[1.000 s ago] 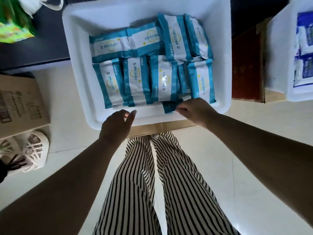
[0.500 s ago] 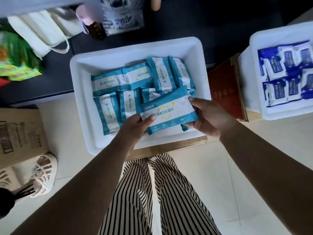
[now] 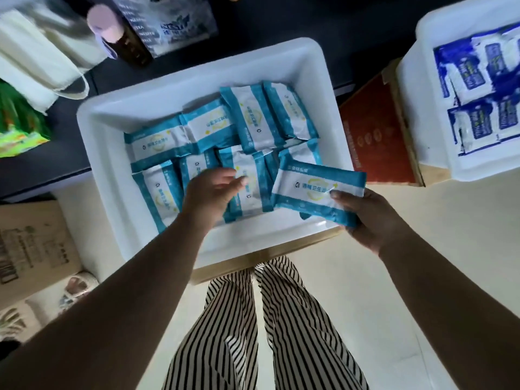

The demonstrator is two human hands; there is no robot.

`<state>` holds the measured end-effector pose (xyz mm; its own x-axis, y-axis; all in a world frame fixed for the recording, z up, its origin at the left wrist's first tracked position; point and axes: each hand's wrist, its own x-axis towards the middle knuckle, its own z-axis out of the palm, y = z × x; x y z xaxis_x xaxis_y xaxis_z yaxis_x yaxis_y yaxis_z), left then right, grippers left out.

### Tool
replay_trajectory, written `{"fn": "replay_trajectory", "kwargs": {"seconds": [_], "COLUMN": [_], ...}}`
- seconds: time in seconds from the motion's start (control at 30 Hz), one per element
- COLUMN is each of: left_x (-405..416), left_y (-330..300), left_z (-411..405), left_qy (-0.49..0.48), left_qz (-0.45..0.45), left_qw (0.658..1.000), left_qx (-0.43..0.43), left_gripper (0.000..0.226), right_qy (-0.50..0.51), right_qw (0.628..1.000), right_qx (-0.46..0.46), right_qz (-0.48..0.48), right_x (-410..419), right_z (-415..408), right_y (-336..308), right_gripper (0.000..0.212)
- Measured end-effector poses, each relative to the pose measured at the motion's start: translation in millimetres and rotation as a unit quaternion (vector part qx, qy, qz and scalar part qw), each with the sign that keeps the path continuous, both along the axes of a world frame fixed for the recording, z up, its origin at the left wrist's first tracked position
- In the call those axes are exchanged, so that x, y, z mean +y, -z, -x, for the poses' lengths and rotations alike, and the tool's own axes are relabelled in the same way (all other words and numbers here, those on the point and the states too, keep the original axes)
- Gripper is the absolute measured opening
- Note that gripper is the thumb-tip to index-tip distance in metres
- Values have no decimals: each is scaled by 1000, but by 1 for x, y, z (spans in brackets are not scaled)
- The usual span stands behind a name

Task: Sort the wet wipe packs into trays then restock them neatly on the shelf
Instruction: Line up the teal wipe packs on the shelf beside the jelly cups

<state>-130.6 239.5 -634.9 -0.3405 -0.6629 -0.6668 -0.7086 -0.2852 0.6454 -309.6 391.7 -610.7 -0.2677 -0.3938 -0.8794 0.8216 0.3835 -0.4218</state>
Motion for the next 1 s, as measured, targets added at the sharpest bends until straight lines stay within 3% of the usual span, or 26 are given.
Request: {"fn": "replay_trajectory", "kwargs": {"seconds": [0.07, 0.13, 0.23, 0.33, 0.4, 0.47, 0.57, 0.7, 0.8, 1.0], "left_x": [-20, -34, -42, -33, -23, -14, 5, 37, 48, 46], "left_y": [16, 30, 48, 57, 52, 40, 44, 42, 46, 46], "left_z": [5, 15, 25, 23, 20, 18, 7, 2, 11, 2], "left_qy": [39, 158, 295, 319, 264, 140, -1, 11, -19, -277], "left_qz": [106, 194, 214, 209, 210, 190, 95, -79, -124, -152], "left_qw": [993, 965, 919, 902, 918, 948, 972, 964, 959, 943], "left_qx": [-44, -81, -147, -203, -207, -213, -213, -253, -254, -109], "left_gripper": [45, 53, 77, 89, 91, 88, 72, 79, 76, 46], "right_qy": [55, 72, 65, 70, 74, 71, 61, 44, 30, 24], "right_qw": [998, 996, 996, 996, 996, 996, 997, 997, 997, 998], "right_qx": [20, 41, 54, 59, 55, 52, 53, 51, 58, 61], "right_qz": [-11, -24, -25, -15, -13, -12, -10, -26, -28, -12], "right_x": [5, 10, 13, 15, 16, 17, 16, 11, 6, 0], "right_z": [3, 6, 9, 9, 8, 7, 5, -1, -4, -11], "right_y": [12, 22, 29, 33, 32, 31, 30, 30, 31, 24], "right_gripper": [18, 18, 18, 18, 19, 19, 20, 18, 17, 17]}}
